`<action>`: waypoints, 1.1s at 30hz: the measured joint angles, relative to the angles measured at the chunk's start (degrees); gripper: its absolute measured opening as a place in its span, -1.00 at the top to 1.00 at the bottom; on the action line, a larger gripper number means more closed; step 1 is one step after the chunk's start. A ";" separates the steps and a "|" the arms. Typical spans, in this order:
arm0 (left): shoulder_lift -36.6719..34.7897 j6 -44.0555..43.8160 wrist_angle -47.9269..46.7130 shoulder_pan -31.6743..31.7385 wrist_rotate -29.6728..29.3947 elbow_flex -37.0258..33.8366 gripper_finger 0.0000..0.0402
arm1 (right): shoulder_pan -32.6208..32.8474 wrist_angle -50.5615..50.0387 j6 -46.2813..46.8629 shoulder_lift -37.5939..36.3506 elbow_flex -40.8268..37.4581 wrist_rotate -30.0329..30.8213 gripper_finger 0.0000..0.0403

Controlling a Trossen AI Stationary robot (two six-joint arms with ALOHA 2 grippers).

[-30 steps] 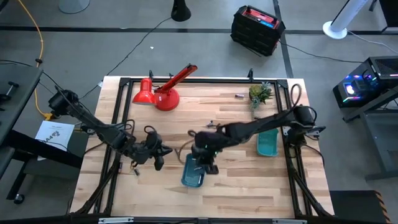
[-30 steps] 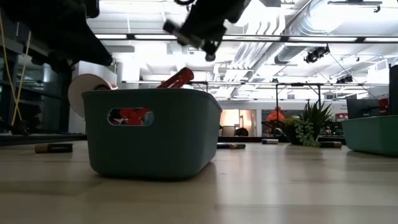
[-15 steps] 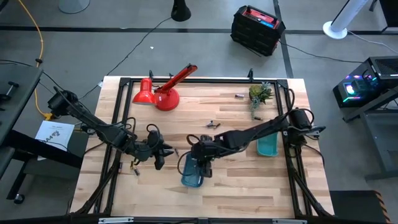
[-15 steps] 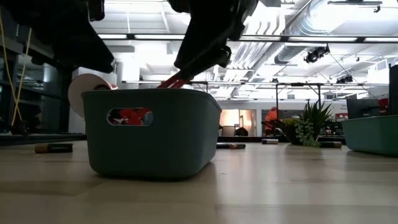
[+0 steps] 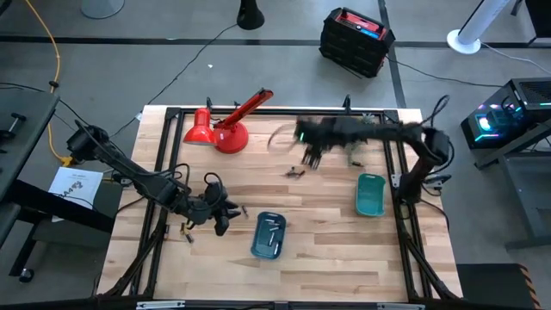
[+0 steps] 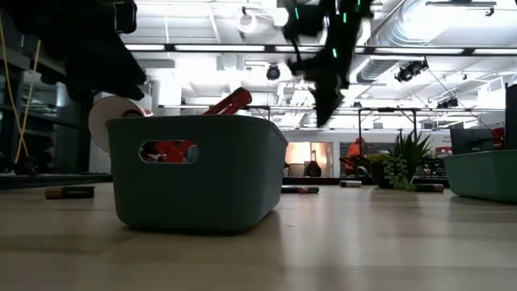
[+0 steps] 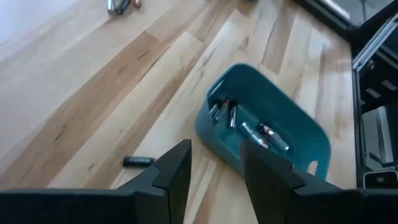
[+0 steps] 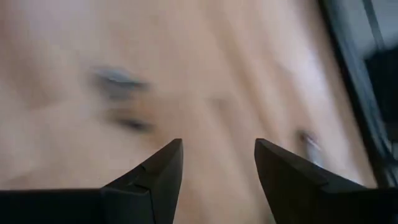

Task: Sort batteries
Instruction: Put the silver battery into the blue bin

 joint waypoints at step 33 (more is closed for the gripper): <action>0.62 -3.10 0.88 -0.25 0.19 0.00 0.36 | -21.85 2.82 -17.75 18.50 -1.36 -5.81 0.83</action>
